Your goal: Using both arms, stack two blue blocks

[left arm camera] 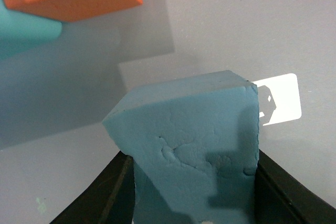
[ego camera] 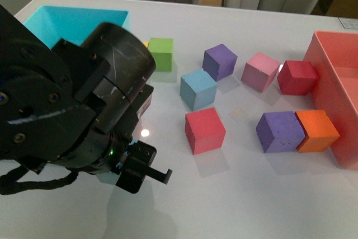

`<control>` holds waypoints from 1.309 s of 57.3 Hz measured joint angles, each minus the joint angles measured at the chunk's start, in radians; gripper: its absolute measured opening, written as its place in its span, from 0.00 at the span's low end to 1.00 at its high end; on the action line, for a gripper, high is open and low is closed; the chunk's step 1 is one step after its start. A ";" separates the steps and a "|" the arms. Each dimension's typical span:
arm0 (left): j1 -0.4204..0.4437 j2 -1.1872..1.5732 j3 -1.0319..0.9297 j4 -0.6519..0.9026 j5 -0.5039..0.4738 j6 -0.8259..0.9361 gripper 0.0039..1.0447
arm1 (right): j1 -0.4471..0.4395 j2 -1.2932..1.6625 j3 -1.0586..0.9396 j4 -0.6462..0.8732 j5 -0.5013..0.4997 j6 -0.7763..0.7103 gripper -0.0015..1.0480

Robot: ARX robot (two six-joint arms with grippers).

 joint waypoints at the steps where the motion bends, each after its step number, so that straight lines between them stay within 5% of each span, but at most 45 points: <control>1: -0.003 -0.023 0.000 -0.009 0.000 0.008 0.46 | 0.000 0.000 0.000 0.000 0.000 0.000 0.91; 25: -0.027 -0.108 0.220 -0.146 -0.016 0.125 0.43 | 0.000 0.000 0.000 0.000 0.000 0.000 0.91; 52: -0.064 0.233 0.740 -0.335 -0.026 0.219 0.42 | 0.000 0.000 0.000 0.000 0.000 0.000 0.91; 75: -0.070 0.435 1.001 -0.430 -0.048 0.259 0.42 | 0.000 0.000 0.000 0.000 0.000 0.000 0.91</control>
